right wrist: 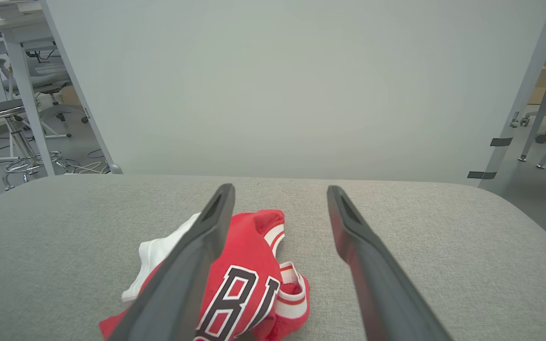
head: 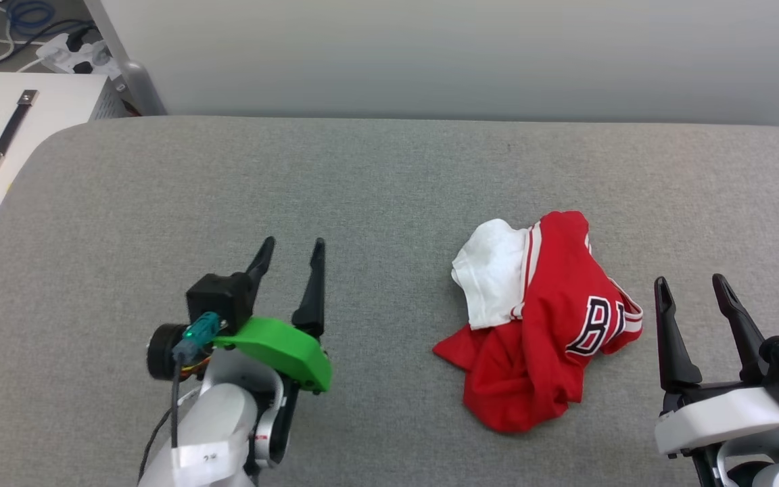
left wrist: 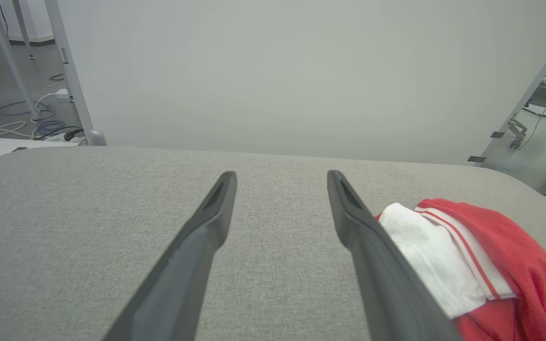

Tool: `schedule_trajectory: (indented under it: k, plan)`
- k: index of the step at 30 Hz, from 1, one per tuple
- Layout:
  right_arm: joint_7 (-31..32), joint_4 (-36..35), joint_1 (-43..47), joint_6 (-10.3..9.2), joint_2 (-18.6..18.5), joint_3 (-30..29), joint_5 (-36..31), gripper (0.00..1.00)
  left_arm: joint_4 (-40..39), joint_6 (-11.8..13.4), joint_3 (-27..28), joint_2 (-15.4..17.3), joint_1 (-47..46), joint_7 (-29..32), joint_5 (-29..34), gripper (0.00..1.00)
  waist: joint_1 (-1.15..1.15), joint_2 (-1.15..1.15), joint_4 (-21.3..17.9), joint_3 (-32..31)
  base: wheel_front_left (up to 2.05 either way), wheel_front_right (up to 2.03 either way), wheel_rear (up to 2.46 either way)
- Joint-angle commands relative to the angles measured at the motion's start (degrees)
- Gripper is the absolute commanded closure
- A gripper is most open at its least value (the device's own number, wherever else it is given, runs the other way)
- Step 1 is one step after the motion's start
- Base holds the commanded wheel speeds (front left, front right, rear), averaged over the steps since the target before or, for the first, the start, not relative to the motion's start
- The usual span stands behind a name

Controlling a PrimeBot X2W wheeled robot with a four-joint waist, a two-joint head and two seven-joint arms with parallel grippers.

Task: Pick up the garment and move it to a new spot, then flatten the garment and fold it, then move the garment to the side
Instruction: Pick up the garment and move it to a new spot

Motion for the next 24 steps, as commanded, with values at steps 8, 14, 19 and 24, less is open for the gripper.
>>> schedule_trajectory:
  k: [8, 14, 19, 24]
  plan:
    - [0.8, -0.7, 2.5, -0.06, 0.2, 0.4, -0.5, 0.00, -5.7, 4.2, 4.8, 6.0, 6.7, 0.0, -0.5, 0.00, 0.00, 0.00, 2.6, -3.0, 0.00, 0.00, 0.00]
    - [1.5, -0.9, 3.6, -0.06, 0.2, 0.7, -0.6, 0.00, -11.1, 6.0, 4.7, 8.4, 11.6, 1.9, 0.2, 0.00, 0.00, 0.00, 3.0, -4.8, 0.00, 0.00, 0.00]
    - [2.0, -1.2, 4.5, -0.06, 0.2, 0.4, -0.8, 0.00, -14.3, 6.8, 3.7, 8.8, 13.8, 3.1, 0.5, 0.00, 0.00, 0.00, 3.1, -5.7, 0.00, 0.00, 0.00]
    - [2.3, -1.4, 5.0, -0.06, 0.2, 0.4, -0.8, 0.00, -15.9, 7.2, 2.7, 9.2, 14.9, 4.4, 0.9, 0.00, 0.00, 0.00, 2.4, -6.3, 0.00, 0.00, 0.00]
